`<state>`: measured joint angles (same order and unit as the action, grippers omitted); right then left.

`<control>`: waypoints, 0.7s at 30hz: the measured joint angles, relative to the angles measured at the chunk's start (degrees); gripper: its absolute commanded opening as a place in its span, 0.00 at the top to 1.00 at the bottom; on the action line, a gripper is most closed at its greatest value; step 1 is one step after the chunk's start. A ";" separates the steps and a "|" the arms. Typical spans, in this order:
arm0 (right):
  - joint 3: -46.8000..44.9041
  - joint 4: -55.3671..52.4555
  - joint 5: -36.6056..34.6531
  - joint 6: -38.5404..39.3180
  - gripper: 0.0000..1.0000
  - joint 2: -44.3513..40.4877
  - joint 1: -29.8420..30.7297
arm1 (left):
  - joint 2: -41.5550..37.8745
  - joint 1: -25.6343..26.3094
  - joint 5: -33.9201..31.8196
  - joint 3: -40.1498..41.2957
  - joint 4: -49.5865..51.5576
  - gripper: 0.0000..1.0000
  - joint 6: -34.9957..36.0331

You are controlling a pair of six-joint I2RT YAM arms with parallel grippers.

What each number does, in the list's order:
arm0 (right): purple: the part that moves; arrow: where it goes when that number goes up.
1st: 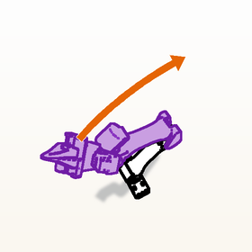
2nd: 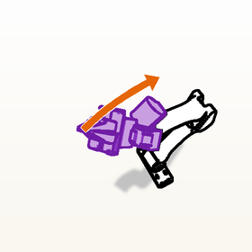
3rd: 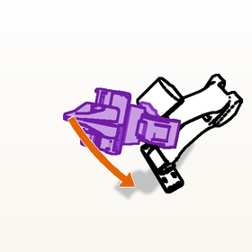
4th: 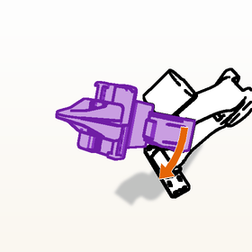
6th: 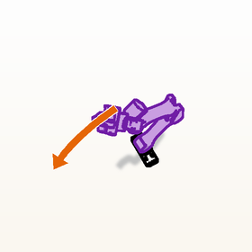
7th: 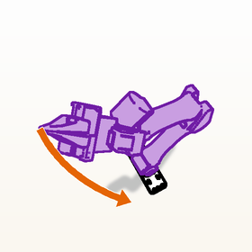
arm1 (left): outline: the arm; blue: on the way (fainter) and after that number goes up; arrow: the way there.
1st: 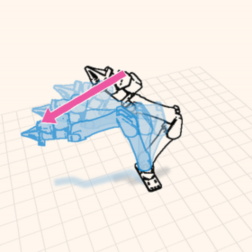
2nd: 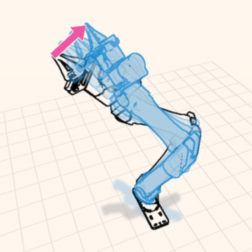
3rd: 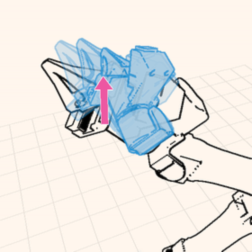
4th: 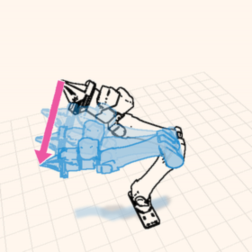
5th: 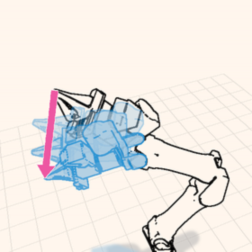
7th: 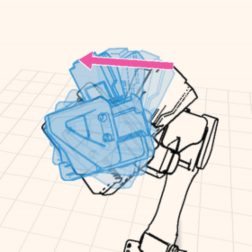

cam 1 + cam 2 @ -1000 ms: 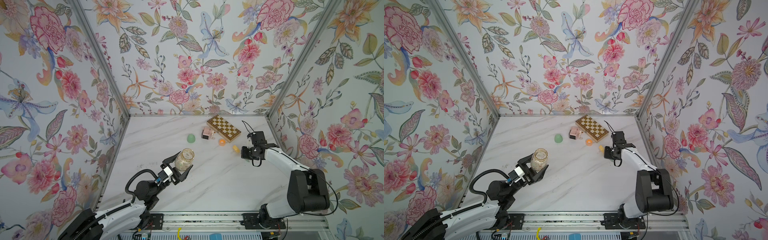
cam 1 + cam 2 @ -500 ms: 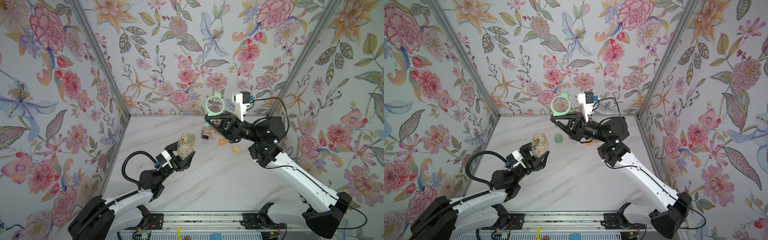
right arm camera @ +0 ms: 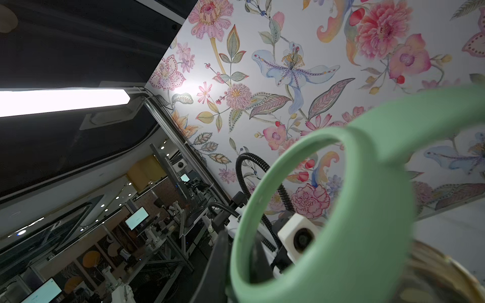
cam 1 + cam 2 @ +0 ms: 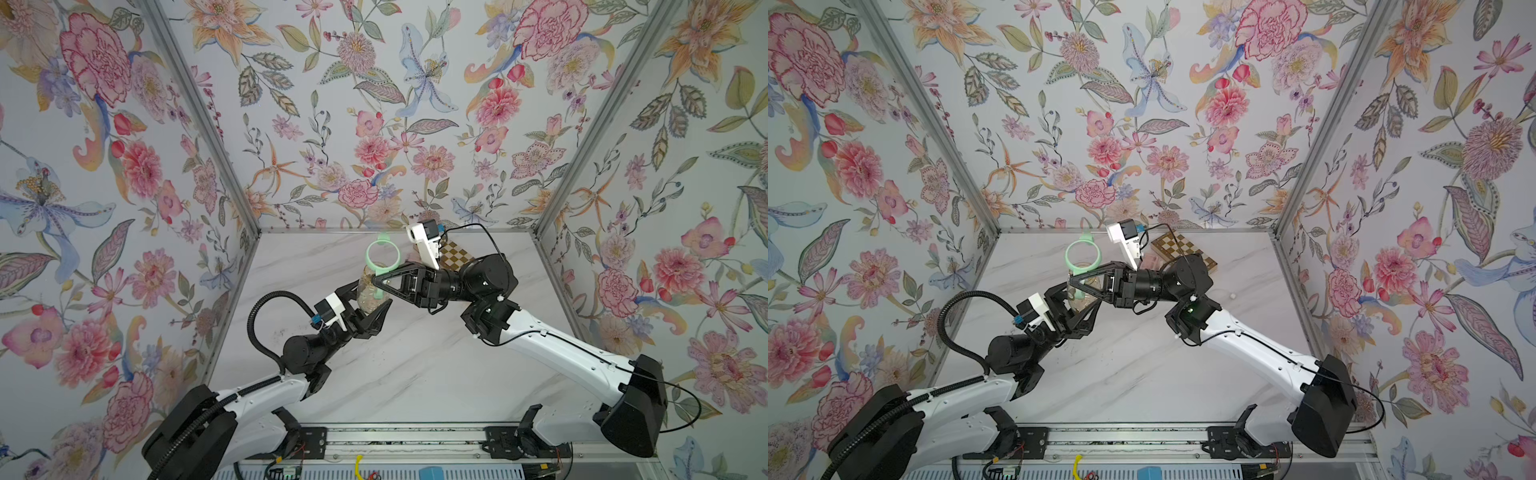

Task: Assemble the baby bottles
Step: Put on the handle of the baby bottle.

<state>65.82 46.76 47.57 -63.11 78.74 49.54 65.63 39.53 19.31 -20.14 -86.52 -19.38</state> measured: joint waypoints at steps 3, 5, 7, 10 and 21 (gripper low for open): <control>-1.97 1.53 -0.22 -2.38 1.00 0.07 0.24 | 0.00 -0.20 0.17 0.00 -0.02 0.89 0.02; -2.64 1.75 -0.20 -3.26 1.00 0.13 0.26 | 0.00 -0.68 0.70 0.00 -0.04 0.89 0.02; -2.82 2.27 -0.13 -4.50 1.00 0.59 0.28 | 0.04 -0.96 1.53 0.00 -0.09 0.89 0.04; -2.93 2.47 -0.02 -5.99 1.00 1.62 0.44 | 0.09 -0.96 2.03 0.00 -0.11 0.90 0.48; -7.74 2.38 -1.05 -8.55 1.00 1.05 0.70 | 0.39 -1.66 1.95 1.01 0.26 0.93 4.52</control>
<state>58.08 49.15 46.52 -71.66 79.79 50.24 66.02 37.87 21.26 -19.14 -86.26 -14.85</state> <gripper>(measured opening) 0.112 0.729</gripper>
